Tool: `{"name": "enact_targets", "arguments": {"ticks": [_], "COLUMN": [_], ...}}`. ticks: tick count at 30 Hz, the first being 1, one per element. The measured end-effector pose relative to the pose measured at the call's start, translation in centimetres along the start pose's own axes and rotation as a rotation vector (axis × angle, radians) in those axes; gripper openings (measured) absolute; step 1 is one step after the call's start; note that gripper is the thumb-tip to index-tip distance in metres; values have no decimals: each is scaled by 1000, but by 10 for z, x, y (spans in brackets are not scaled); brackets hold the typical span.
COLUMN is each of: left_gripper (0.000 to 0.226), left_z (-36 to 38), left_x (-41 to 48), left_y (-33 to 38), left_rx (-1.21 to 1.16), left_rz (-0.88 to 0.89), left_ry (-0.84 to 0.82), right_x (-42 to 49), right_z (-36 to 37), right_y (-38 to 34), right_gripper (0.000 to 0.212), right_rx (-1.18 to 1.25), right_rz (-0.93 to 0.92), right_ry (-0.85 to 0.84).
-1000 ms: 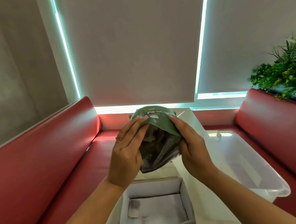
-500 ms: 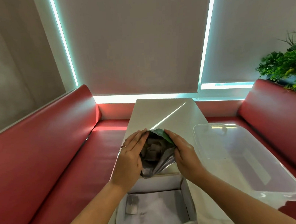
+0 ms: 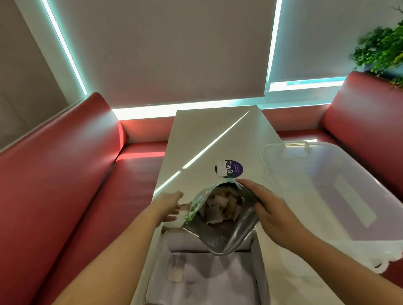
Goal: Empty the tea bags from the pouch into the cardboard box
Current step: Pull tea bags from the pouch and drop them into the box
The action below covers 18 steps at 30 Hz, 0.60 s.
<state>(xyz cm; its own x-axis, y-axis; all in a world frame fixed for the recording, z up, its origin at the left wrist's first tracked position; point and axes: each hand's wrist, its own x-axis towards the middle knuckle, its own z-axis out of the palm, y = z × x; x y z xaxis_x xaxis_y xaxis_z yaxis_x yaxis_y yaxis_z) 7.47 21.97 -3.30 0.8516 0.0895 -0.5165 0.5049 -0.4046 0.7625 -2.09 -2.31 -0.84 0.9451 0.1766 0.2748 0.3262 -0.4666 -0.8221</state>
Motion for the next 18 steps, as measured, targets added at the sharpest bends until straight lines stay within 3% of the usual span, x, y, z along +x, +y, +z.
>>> {"name": "enact_targets", "arguments": {"ticks": [3, 8, 13, 18], "left_gripper": [34, 32, 38, 35], "left_z": [18, 37, 44, 44], "left_x": [15, 28, 20, 5], "left_y": [10, 16, 24, 18], "left_rx": [108, 249, 340, 95], "left_rz": [-54, -10, 47, 98], "left_ry": [-78, -111, -103, -8], "right_x": [1, 1, -1, -12], "right_z": [-4, -6, -12, -13], "right_y": [1, 7, 6, 2], "right_gripper": [60, 51, 57, 58], "right_rx": [-17, -24, -39, -30], "right_rz": [13, 45, 14, -31], "right_ry": [-25, -61, -43, -25]}}
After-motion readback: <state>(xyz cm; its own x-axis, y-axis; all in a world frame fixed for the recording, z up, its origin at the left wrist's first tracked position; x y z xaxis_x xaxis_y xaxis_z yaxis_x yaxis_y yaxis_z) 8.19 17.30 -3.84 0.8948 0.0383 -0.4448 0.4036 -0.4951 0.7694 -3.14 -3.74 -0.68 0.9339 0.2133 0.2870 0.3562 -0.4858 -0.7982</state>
